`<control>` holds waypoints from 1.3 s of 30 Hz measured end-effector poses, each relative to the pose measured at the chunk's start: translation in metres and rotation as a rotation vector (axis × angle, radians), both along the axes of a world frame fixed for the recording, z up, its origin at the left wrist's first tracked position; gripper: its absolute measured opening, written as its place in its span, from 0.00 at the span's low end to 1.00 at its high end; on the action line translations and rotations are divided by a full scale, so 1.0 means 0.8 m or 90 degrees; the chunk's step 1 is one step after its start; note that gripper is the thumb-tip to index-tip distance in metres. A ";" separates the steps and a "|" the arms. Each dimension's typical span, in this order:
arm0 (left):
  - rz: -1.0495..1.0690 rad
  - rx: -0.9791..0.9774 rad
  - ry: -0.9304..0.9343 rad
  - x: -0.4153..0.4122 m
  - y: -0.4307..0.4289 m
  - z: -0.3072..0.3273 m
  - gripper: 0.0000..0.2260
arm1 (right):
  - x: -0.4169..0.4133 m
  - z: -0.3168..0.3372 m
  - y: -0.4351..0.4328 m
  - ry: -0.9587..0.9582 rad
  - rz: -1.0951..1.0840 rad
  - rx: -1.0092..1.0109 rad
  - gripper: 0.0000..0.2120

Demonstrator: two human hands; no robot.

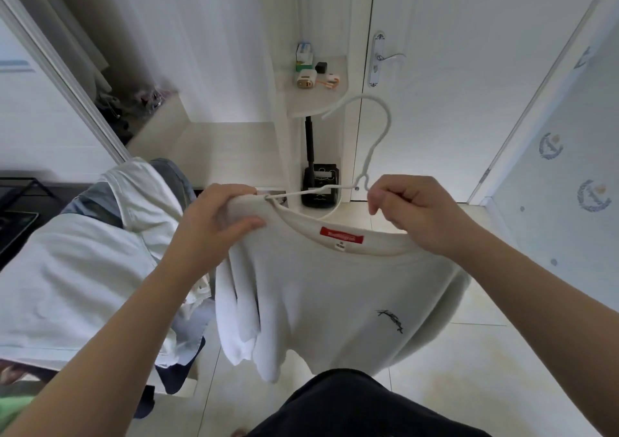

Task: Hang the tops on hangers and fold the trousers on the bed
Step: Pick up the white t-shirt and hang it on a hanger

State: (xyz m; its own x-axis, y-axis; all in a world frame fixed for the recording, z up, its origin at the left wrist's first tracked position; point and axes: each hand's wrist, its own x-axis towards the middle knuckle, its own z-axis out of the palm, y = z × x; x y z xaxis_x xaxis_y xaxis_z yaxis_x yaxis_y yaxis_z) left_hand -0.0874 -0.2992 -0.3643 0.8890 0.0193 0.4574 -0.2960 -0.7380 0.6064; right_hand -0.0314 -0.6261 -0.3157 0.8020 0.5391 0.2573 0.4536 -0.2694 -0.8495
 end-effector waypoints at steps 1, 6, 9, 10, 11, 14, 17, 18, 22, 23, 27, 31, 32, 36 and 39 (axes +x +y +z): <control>0.018 -0.020 0.038 -0.005 0.005 -0.008 0.19 | 0.002 0.004 -0.003 0.007 -0.004 0.016 0.12; 0.121 -0.028 0.028 -0.025 0.010 -0.035 0.15 | 0.013 0.010 -0.024 0.033 -0.022 0.015 0.17; 0.138 -0.037 -0.009 -0.025 0.009 -0.030 0.11 | 0.015 0.010 -0.031 0.057 -0.016 -0.002 0.17; 0.141 -0.045 -0.011 -0.024 0.009 -0.028 0.09 | 0.017 0.008 -0.033 0.068 -0.014 0.002 0.17; 0.147 -0.062 -0.008 -0.023 0.010 -0.028 0.07 | 0.017 0.007 -0.034 0.079 -0.013 0.008 0.17; 0.196 -0.168 0.004 -0.015 0.016 -0.023 0.17 | 0.015 0.005 -0.034 0.114 -0.001 0.032 0.16; 0.217 -0.218 0.038 -0.009 0.013 -0.010 0.20 | 0.008 0.006 -0.027 0.133 0.014 0.052 0.16; 0.196 -0.182 0.021 -0.009 0.010 -0.007 0.17 | 0.006 0.006 -0.024 0.139 0.017 0.059 0.17; 0.013 0.032 -0.015 -0.004 -0.007 0.000 0.11 | 0.000 0.011 -0.003 0.141 0.029 0.053 0.17; -0.004 0.059 -0.015 0.000 -0.010 -0.002 0.09 | 0.000 0.012 0.003 0.139 0.032 0.041 0.16; 0.037 0.046 -0.066 0.010 -0.017 -0.007 0.05 | 0.006 0.012 0.012 0.089 0.047 -0.026 0.11; 0.084 0.025 -0.100 0.018 0.002 -0.006 0.06 | 0.022 0.002 -0.035 0.030 0.031 -0.195 0.10; 0.103 0.012 -0.100 0.019 0.007 -0.003 0.07 | 0.025 -0.001 -0.051 0.036 0.027 -0.237 0.12; 0.132 -0.003 -0.104 0.034 0.026 0.009 0.08 | 0.028 -0.020 -0.070 -0.016 -0.010 -0.284 0.17; 0.134 0.010 -0.096 0.054 0.039 0.014 0.07 | 0.029 -0.022 -0.052 -0.079 -0.011 -0.276 0.18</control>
State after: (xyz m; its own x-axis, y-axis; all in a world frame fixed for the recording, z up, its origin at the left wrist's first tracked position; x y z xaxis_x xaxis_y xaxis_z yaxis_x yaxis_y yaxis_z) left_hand -0.0439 -0.2682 -0.3529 0.7881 0.1885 0.5859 -0.2213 -0.8015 0.5556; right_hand -0.0081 -0.6675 -0.3330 0.7888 0.6056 0.1050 0.5375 -0.5968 -0.5957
